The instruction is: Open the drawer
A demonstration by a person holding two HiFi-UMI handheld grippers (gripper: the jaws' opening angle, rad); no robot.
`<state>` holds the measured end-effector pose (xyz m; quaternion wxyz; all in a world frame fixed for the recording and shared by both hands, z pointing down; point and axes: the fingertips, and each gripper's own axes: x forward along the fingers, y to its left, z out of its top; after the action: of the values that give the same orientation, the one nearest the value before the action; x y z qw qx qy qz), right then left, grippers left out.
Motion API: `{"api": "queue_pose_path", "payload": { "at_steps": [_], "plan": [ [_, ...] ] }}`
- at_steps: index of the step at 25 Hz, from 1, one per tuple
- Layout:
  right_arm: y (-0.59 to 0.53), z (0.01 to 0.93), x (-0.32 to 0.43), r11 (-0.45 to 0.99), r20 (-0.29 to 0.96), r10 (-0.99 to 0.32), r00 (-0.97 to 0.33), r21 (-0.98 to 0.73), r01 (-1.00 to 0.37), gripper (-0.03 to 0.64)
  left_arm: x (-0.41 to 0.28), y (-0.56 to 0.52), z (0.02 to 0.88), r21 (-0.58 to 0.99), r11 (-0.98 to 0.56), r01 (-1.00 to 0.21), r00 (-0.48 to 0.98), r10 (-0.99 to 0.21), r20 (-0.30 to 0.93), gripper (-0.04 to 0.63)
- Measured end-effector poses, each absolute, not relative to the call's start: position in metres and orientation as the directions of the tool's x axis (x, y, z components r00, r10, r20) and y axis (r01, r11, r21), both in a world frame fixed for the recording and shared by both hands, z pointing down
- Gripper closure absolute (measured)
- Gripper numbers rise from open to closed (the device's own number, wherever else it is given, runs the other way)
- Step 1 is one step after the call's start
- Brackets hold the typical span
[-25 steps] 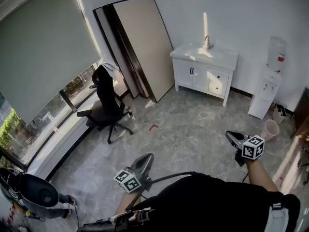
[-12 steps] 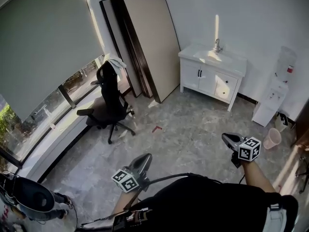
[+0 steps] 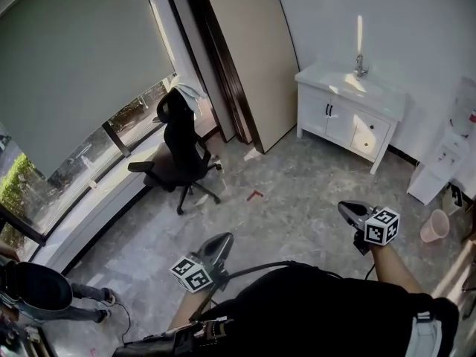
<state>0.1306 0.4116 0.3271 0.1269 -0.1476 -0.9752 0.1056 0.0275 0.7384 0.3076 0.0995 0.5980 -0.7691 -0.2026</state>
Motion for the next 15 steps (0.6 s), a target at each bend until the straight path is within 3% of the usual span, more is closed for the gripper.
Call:
{"api": "queue_pose_path", "payload": {
  "at_steps": [8,15],
  "plan": [
    [0.280,0.301,0.064,0.929,0.171,0.333,-0.927,-0.226,0.292,0.615,-0.019,0.624,0.281,0.405,0.246,-0.881,-0.316,-0.942,-0.114,0.595],
    [0.194,0.306,0.049,0.925,0.160,0.335,-0.929,-0.242,0.292,0.615,-0.031,0.530,0.285,0.398,0.230,-0.888,-0.293,-0.950,-0.104,0.595]
  ]
}}
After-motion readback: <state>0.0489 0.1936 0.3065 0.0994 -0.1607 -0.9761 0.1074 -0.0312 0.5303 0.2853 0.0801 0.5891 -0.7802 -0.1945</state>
